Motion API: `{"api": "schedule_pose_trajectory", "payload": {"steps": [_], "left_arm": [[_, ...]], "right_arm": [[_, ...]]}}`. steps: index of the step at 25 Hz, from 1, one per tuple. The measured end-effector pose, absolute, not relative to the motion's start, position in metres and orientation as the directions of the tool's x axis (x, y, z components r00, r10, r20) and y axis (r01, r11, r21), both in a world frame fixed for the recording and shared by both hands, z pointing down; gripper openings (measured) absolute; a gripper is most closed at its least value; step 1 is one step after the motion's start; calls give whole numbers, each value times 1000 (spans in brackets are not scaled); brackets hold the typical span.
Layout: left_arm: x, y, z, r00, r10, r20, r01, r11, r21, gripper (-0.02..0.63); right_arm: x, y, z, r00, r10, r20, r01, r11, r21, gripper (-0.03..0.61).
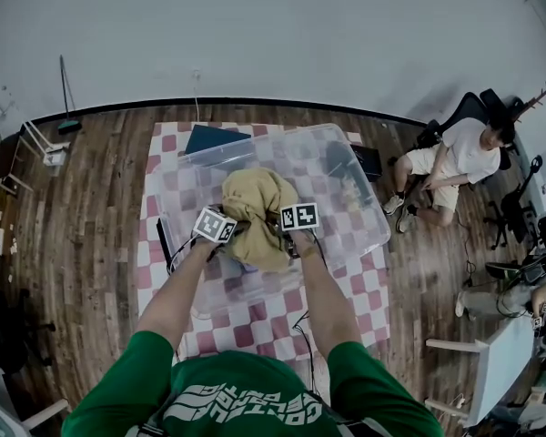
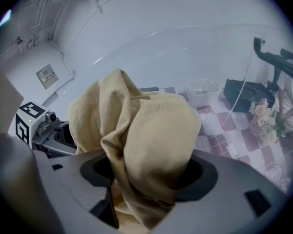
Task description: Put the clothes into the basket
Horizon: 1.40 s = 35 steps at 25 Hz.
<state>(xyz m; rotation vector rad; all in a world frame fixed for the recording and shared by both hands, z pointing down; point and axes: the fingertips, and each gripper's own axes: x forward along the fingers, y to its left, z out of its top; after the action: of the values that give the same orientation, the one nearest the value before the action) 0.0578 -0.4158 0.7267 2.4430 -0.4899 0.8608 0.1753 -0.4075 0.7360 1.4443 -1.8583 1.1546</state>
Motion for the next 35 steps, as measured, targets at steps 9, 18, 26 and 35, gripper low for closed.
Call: {"api": "schedule_pose_trajectory", "payload": {"steps": [9,18,26,35], "left_arm": [[46,-426,703,728,-230,646,-521,-798,302,350],[40,-427,676,703,-315,638,-564,-793,230,350],[60,-428,600,787,-397,473,-531,-825,193,348],[65,-407,510,861,-447,243,-491,-855,165,184]], "right_arm": [[193,-406,713,-184,-531,827,-982,57,-181,318],[205,-408,661,-125,-615,779,-992,64,-109,318],[185,-413,586,-143,-744,653,-990,115,-86,316],[159,-391,502,-180,-859,479,-983,170,-65,252]]}}
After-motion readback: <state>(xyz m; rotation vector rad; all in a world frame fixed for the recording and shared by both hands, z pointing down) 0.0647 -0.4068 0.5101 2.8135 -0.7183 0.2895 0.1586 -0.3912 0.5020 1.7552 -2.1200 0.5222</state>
